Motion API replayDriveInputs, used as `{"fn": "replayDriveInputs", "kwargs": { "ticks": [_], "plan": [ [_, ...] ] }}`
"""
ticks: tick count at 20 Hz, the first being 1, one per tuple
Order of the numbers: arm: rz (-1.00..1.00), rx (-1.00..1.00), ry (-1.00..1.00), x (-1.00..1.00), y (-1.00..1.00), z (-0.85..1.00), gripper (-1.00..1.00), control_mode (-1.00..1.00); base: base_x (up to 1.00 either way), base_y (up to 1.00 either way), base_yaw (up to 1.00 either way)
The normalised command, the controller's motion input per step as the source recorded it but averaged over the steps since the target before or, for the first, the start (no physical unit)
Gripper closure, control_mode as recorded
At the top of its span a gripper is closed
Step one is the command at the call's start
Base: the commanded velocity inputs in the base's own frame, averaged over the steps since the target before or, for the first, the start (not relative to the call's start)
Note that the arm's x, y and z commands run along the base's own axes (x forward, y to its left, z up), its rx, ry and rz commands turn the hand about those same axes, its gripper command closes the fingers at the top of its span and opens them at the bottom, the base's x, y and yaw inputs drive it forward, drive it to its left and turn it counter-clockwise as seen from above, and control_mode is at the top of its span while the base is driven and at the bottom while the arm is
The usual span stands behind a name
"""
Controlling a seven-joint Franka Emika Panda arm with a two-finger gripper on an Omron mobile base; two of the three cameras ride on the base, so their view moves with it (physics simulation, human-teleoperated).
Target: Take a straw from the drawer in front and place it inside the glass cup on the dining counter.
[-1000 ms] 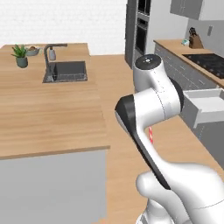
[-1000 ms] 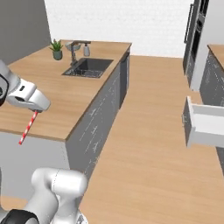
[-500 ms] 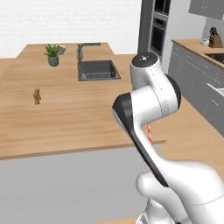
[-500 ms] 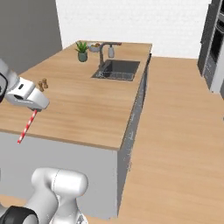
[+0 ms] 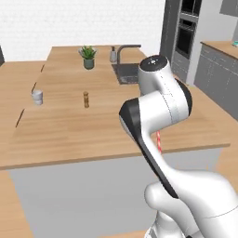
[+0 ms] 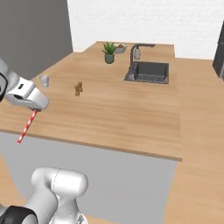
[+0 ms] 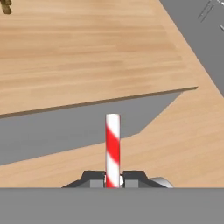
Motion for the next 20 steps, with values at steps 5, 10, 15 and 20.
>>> {"fn": "replayDriveInputs", "kwargs": {
  "ticks": [5, 10, 15, 20],
  "plan": [
    [0.00, 0.00, 0.00, 0.00, 0.00, 0.00, 1.00, 1.00, 0.11, 1.00, 0.00],
    [0.00, 0.00, 0.00, 0.00, 0.00, 0.00, 1.00, 1.00, 0.23, 1.00, -0.03],
    [0.00, 0.00, 0.00, 0.00, 0.00, 0.00, 1.00, 1.00, 0.35, 1.00, -0.09],
    [0.00, 0.00, 0.00, 0.00, 0.00, 0.00, 1.00, 1.00, 0.36, 1.00, -0.20]
  ]
}}
